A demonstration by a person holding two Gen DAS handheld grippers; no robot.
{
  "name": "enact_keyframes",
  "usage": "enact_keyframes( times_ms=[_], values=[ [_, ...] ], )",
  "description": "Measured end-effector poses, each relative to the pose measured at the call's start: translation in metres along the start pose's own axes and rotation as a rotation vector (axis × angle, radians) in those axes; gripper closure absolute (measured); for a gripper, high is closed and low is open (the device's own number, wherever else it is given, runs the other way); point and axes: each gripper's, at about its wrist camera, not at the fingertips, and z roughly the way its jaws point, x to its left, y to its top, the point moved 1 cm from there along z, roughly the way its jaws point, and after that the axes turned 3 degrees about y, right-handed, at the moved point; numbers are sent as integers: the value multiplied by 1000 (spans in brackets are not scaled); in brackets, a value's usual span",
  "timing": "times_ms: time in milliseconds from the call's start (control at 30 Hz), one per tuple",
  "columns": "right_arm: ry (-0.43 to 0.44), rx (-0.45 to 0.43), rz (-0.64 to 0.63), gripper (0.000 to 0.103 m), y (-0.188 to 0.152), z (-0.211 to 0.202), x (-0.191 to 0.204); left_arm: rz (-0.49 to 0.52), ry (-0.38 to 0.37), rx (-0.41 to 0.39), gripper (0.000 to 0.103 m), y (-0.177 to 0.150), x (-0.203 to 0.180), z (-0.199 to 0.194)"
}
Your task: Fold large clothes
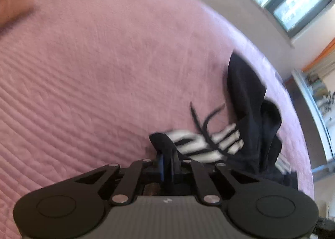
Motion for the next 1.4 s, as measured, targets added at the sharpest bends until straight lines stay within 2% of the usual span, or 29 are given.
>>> enact_keyframes(
  times_ms=[67,100,133,200,267,367,467,533,567,600,667,700,733,767,833,900,933,967,1000,1033,1133,1167,1233,1300,1367,1400],
  values=[
    [-20,27,-28,75,-5,9,6,-39,8,-13,96,2,13,2],
    [-27,47,-35,75,-9,14,7,-69,2,28,96,2,25,14],
    [-33,60,-36,76,-11,18,8,-100,-16,60,96,-2,36,23],
    [-26,39,-36,75,-10,12,8,-118,-67,42,95,-4,41,15],
    [-31,4,-20,75,-8,4,3,-47,-46,18,94,-3,30,-2],
    [-45,-57,8,75,1,-6,-10,121,-25,-49,93,-2,-5,-38],
    [-32,-93,23,74,13,-1,-17,245,-113,-75,93,-13,-51,-64],
    [-24,-127,-24,74,18,9,-11,284,-182,-34,92,-32,-80,-59],
    [-48,-117,-82,74,19,19,-8,301,-196,-5,91,-42,-92,-47],
    [-105,-90,-132,77,17,29,-10,312,-187,32,91,-55,-101,-33],
    [-181,-61,-126,80,12,34,-38,300,-141,110,92,-75,-104,-8],
    [-180,-52,-89,101,9,30,-58,293,-100,137,94,-83,-99,3],
    [-144,-52,-32,103,4,21,-83,285,-64,146,100,-88,-92,7],
    [-141,-57,8,103,1,13,-98,259,-64,141,100,-90,-83,6],
    [-204,-51,39,103,-1,-1,-114,196,-66,144,100,-87,-70,-3],
    [-203,-75,82,103,1,-11,-117,207,-30,131,99,-81,-69,-13],
    [-178,-67,75,93,2,-8,-114,222,-10,129,99,-78,-71,-16],
    [-185,-11,28,89,4,3,-109,238,6,130,98,-72,-75,-20],
    [-214,33,-6,87,7,13,-104,254,12,125,92,-67,-79,-24],
    [-218,24,-1,86,16,13,-102,274,14,113,86,-60,-87,-27],
    [-123,-124,6,85,57,-12,-90,382,9,55,79,-27,-125,-30],
    [-103,-167,-11,82,73,-16,-82,414,2,33,77,-16,-139,-27],
    [-43,-237,-38,65,105,-13,-68,458,-2,-13,68,11,-173,-8],
    [-1,-269,-48,64,135,1,-57,472,-4,-52,63,36,-204,15],
    [57,-302,-33,63,159,14,-48,469,-31,-77,51,56,-229,43],
    [85,-310,-16,54,168,21,-46,455,-36,-76,41,66,-241,61]
  ],
)
